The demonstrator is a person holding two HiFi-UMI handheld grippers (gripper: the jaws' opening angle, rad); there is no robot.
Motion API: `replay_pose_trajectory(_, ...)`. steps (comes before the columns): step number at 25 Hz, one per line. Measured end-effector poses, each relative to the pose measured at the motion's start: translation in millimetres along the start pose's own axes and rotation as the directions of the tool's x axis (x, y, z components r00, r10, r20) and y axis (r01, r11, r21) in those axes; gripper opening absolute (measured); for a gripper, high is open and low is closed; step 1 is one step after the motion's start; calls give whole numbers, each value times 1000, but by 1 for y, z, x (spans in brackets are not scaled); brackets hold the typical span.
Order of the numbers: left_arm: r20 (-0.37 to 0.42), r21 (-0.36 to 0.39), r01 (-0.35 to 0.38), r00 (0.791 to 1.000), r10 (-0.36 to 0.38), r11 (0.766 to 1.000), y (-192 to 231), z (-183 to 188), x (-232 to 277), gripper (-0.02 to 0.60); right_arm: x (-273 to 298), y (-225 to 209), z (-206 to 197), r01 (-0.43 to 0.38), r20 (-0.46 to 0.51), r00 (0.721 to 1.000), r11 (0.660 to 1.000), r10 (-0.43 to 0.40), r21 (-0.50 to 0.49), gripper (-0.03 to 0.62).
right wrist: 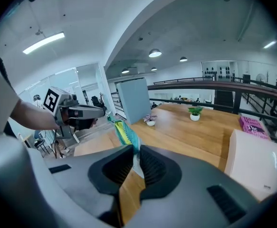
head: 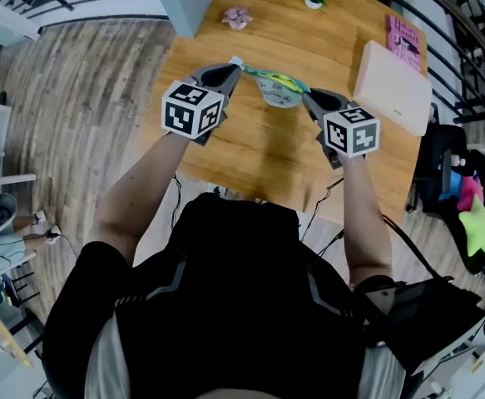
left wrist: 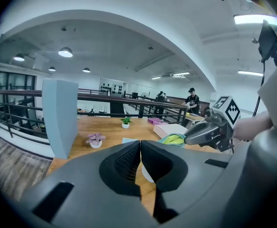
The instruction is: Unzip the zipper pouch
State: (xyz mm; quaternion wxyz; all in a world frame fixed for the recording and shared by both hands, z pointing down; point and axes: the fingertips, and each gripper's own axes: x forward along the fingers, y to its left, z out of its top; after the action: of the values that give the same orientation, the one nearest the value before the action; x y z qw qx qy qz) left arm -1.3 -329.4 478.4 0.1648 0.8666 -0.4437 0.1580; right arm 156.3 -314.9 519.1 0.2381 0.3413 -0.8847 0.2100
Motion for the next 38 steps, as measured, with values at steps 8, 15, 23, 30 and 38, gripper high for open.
replay_pose_trajectory(8,-218,-15,-23,976,19,1000,-3,-105,8,31,38,8,-88,-82,-152,984,995,90,61,52)
replay_pose_trajectory(15,-377,-75,-49,926,17,996,-8,-183,10,31,53,25,-152,-148,-260,945,968,199,203,52)
replay_pose_trajectory(23,-450,-72,-70,892,30,995,-10,-226,10,31,68,33,-192,-135,-321,920,951,224,277,52)
replay_pose_trajectory(30,-448,-84,-66,894,22,994,-9,-233,8,32,70,33,-195,-116,-324,923,954,205,275,54)
replay_pose_trajectory(38,-431,-45,-54,902,29,998,-8,-233,14,34,72,32,-195,-75,-318,933,954,171,291,58)
